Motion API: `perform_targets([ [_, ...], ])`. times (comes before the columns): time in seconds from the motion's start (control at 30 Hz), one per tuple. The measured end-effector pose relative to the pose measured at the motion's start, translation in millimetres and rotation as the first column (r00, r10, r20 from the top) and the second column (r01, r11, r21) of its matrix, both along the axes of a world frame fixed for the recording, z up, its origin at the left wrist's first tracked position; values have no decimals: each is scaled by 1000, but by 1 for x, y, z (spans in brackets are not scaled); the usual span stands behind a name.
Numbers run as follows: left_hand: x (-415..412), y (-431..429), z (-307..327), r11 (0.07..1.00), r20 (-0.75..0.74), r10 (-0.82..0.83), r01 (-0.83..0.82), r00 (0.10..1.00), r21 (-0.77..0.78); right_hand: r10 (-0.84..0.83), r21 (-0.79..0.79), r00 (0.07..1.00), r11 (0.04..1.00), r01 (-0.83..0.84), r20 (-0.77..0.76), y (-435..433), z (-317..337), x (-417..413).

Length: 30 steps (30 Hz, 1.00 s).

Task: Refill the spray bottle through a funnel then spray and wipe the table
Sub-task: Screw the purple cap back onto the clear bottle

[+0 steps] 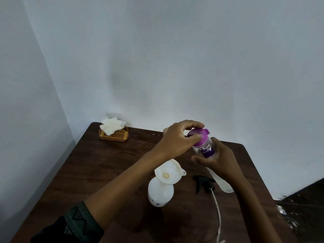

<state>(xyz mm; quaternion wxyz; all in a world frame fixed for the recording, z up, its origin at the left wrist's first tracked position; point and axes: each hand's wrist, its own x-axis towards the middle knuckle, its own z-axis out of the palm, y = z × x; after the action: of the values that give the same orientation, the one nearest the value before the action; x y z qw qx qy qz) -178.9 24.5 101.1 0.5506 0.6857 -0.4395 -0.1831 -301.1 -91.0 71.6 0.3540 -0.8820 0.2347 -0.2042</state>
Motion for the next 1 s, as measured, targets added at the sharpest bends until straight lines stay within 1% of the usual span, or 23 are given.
perform_targets([
  [0.13, 5, 2, -3, 998, 24, -29, 30, 999, -58, -5, -13, 1000, 1000, 4, -24, 1, -1, 1],
  [0.17, 5, 2, -3, 997, 15, -1, 2, 1000, -82, -8, -22, 1000, 1000, 8, -25, 1, -1, 1],
  [0.23, 5, 1, -3, 987, -15, 125, -126, 992, -97, -21, -30, 1000, 999, 20, -21, 1, -1, 1],
  [0.27, 5, 1, -2, 979, 18, 192, -191, 981, -66, -25, -39, 999, 999, 24, -23, 0, -1, 1],
  [0.33, 4, 1, -1, 963, 197, 253, -267, 947, 47, -28, -68, 999, 997, 26, -37, 0, 0, 2],
  [0.37, 3, 2, 0, 957, 272, 243, -275, 931, 86, -32, -80, 998, 996, 28, -45, -1, 0, 3],
  [0.43, 3, 2, 3, 960, 339, 196, -250, 920, 123, -40, -94, 998, 995, 35, -55, -2, 1, 3],
  [0.5, 5, 4, 6, 977, 321, 108, -161, 941, 143, -41, -85, 997, 996, 36, -62, -2, 1, 2],
  [0.53, 6, 5, 7, 984, 288, 51, -97, 956, 148, -44, -78, 997, 996, 39, -63, -3, 1, 1],
  [0.6, 6, 6, 8, 994, 174, -32, 13, 984, 107, -51, -76, 997, 996, 46, -62, -3, 1, 0],
  [0.63, 6, 5, 8, 997, 123, -30, 22, 992, 72, -53, -82, 997, 996, 48, -62, -3, 2, 0],
  [0.67, 5, 5, 7, 998, 100, 5, -11, 995, 57, -55, -87, 997, 995, 49, -61, -3, 2, 0],
  [0.7, 4, 4, 7, 995, 121, 63, -73, 991, 74, -56, -92, 997, 994, 50, -60, -3, 2, 0],
  [0.73, 4, 3, 6, 983, 183, 117, -140, 976, 122, -60, -95, 996, 994, 54, -60, -3, 2, 0],
  [0.8, 4, 1, 4, 954, 304, 137, -208, 943, 216, -67, -100, 996, 993, 61, -58, -2, 2, 0],
  [0.87, 3, 0, 3, 956, 303, 99, -175, 948, 234, -68, -100, 996, 993, 61, -61, -2, 2, 1],
  [0.93, 3, 1, 3, 975, 237, 40, -90, 971, 205, -63, -97, 996, 994, 56, -68, -2, 1, 1],
  [1.0, 2, 2, 4, 987, 134, -64, 43, 989, 153, -55, -95, 996, 994, 48, -68, -3, 0, 0],
])
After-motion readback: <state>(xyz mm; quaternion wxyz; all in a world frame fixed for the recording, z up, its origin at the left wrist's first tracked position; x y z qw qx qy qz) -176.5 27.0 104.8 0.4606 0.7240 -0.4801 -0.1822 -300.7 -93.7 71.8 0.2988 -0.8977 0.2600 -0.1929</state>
